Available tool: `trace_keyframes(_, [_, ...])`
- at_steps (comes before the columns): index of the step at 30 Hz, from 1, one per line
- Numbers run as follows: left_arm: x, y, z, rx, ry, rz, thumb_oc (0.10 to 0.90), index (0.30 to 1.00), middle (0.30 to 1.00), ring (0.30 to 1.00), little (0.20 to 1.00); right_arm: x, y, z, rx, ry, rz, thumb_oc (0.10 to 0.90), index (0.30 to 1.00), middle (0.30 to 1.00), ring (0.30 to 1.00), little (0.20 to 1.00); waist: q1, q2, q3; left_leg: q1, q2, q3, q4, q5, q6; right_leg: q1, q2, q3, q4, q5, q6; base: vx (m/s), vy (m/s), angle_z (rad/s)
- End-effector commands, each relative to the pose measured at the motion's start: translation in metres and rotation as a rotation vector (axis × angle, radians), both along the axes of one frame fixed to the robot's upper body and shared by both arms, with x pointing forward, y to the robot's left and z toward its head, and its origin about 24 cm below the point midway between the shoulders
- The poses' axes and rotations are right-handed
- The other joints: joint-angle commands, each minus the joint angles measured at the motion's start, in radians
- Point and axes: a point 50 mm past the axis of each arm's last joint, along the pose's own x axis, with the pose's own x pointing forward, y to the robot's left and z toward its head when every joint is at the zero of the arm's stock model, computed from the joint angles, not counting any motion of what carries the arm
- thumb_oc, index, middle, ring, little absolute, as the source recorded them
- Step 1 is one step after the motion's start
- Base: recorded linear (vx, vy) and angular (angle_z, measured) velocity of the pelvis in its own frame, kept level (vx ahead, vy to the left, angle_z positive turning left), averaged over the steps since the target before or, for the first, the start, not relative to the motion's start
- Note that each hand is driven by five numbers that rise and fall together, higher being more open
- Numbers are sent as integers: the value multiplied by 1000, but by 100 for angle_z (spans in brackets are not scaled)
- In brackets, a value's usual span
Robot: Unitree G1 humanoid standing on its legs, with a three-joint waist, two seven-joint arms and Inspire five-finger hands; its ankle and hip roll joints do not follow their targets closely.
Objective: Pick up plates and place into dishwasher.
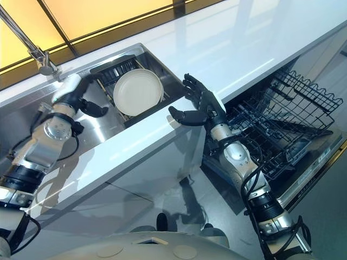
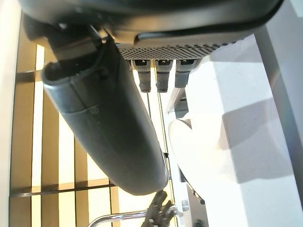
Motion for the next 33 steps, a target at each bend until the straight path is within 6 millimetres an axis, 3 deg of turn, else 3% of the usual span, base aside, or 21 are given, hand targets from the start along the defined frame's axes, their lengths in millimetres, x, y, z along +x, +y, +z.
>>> trace_keyframes(1, [3,29,93,95,-349,141,800,900,900,900,900,5,10,55,67,-230,45,800,900,900,900,900,-14,28,-66,16,-107,-8,13,-108,55,-97,71,-15,82,7,11,44,-13,-5])
trace_keyframes(8, [5,30,116,81,-422,147,800,900,900,900,900,4,14,48,60,-197,46,800,900,900,900,900,-23,39,-65,21,-105,-1,18,-114,54,-98,71,-13,96,-2,8,54,-12,-1])
trace_keyframes(11, [8,25,117,54,-403,119,800,900,900,900,900,4,16,46,60,-187,50,800,900,900,900,900,-26,42,-63,23,-105,0,20,-115,54,-99,71,-12,101,-6,8,57,-11,-1])
trace_keyframes(18, [22,1,104,-4,-284,24,800,900,900,900,900,3,23,41,69,-159,61,800,900,900,900,900,-41,53,-52,26,-110,-2,24,-120,57,-105,73,-3,117,-15,7,74,-13,-1])
trace_keyframes(33, [37,-21,85,-90,-193,-48,800,900,900,900,900,0,27,44,66,-172,71,800,900,900,900,900,-82,77,-1,-2,-117,15,39,-119,60,-155,68,29,154,-18,13,28,4,-6])
